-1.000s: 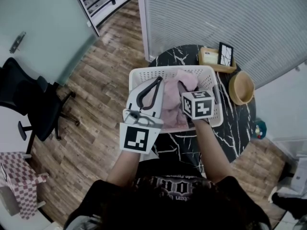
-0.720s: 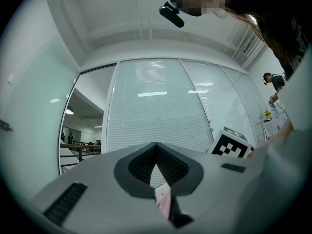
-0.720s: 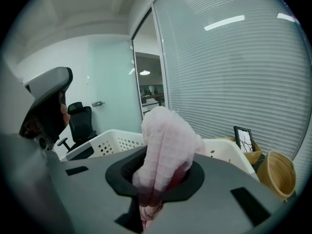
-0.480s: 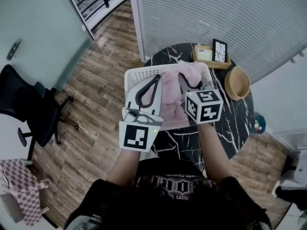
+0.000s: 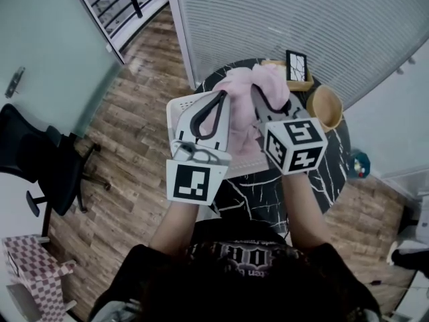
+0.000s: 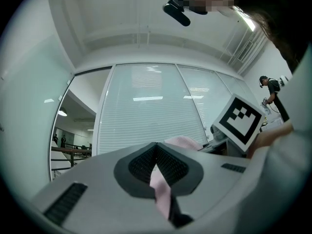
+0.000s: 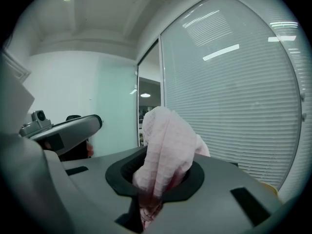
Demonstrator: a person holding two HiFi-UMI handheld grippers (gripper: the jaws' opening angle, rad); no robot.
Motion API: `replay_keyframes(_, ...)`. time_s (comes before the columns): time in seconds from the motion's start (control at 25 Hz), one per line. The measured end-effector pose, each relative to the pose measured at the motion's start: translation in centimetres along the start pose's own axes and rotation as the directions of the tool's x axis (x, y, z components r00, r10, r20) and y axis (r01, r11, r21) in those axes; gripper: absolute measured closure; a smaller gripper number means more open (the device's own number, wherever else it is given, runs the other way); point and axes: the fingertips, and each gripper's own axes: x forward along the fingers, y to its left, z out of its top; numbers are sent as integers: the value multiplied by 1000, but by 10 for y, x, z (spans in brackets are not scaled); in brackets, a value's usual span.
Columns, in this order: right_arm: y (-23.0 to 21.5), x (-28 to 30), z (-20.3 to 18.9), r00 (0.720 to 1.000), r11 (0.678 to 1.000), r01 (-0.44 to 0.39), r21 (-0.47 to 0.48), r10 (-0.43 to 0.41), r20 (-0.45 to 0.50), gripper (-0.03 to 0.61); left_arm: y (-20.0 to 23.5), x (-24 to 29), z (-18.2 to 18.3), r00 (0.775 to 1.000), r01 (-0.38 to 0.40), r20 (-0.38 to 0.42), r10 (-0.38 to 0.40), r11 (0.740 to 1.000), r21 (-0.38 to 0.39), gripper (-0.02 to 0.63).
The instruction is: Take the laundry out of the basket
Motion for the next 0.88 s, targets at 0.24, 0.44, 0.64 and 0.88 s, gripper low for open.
replay_keyframes(0.24, -9, -17, 29, 998, 999, 35, -28, -33, 60, 503, -6, 17, 10, 998, 50, 31, -48, 997, -61, 614)
replay_keyframes(0.44, -18, -30, 47, 992, 996, 80, -45, -75, 102, 503, -10, 32, 20, 996, 77, 46, -76, 997, -27, 614)
replay_keyframes(0.64, -26, -43, 62, 982, 989, 131, -67, -120, 145, 505, -20, 51, 32, 991, 129, 44, -128, 992, -15, 614)
replay_keyframes(0.88, -42, -66, 87, 961, 977, 203, -68, -185, 204, 506, -31, 70, 57, 980, 186, 67, -185, 983, 1, 614)
